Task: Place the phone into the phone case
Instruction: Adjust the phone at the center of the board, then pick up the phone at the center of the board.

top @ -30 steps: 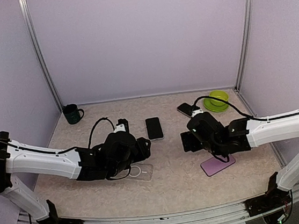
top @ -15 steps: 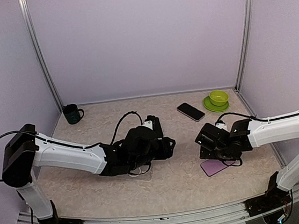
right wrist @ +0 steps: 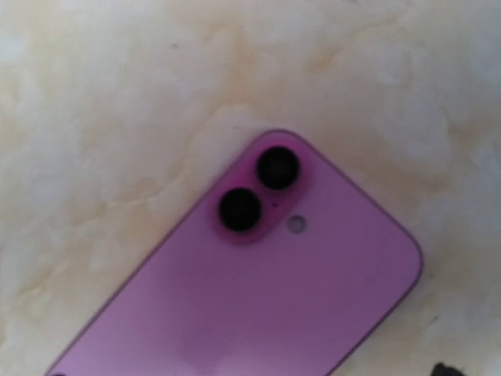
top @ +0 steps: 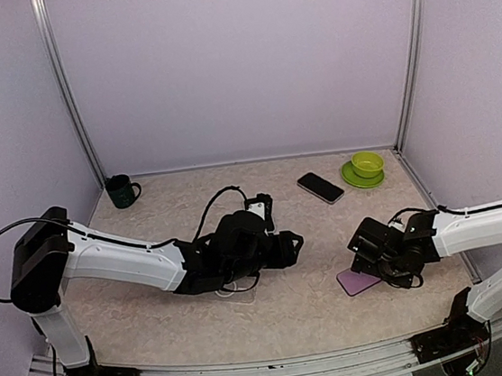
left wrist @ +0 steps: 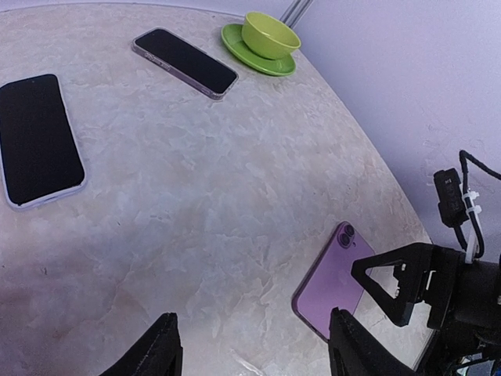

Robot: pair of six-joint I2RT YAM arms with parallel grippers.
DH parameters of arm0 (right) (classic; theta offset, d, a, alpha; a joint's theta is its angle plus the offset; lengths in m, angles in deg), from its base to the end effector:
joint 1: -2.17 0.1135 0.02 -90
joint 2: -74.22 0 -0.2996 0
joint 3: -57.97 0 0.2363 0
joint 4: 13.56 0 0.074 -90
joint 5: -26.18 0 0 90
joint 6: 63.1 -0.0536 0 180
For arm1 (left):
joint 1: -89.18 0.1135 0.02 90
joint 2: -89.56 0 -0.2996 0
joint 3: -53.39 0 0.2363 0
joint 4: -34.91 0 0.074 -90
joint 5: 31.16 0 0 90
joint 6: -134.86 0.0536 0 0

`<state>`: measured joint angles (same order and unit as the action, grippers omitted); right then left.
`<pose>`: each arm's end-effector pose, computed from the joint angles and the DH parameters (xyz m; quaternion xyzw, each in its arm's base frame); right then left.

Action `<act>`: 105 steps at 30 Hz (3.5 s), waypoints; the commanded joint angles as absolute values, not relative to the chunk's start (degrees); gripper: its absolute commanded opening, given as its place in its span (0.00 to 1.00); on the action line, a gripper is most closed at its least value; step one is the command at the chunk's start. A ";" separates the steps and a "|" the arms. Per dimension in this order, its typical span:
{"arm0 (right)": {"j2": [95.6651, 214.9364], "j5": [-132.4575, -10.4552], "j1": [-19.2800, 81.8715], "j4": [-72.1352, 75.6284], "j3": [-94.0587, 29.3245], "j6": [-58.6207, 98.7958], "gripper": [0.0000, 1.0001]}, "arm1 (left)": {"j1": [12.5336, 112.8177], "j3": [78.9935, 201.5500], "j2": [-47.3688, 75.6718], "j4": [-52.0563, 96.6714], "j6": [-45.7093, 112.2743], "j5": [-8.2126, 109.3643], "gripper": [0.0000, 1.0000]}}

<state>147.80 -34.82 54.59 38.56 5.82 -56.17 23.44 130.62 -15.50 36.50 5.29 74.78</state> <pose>0.1362 0.1343 0.1986 0.2878 0.9147 0.0343 0.2818 0.1857 -0.3763 0.2370 0.1191 0.8357 -0.3444 0.4109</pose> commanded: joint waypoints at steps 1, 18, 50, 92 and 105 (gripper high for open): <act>147.62 -35.86 53.31 37.18 8.02 -59.26 1.00 | 22.95 130.70 -15.24 38.13 5.69 74.37 0.63; 155.22 -38.21 49.62 31.08 8.26 -56.03 1.00 | 22.86 127.96 -12.78 38.05 5.22 75.67 0.63; 176.60 -45.34 46.38 21.28 -5.60 -27.49 0.99 | 22.90 126.91 -13.12 37.74 4.21 76.28 0.62; 168.97 -56.40 46.11 17.57 4.39 -0.41 0.71 | 22.88 125.41 -13.01 38.31 2.87 75.70 0.62; 164.64 -61.79 46.74 10.02 4.87 5.89 0.55 | 22.98 125.92 -13.23 38.22 2.74 75.26 0.62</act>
<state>165.88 -54.97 46.13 8.29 2.10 4.09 23.42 125.90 -14.10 37.35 2.84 75.74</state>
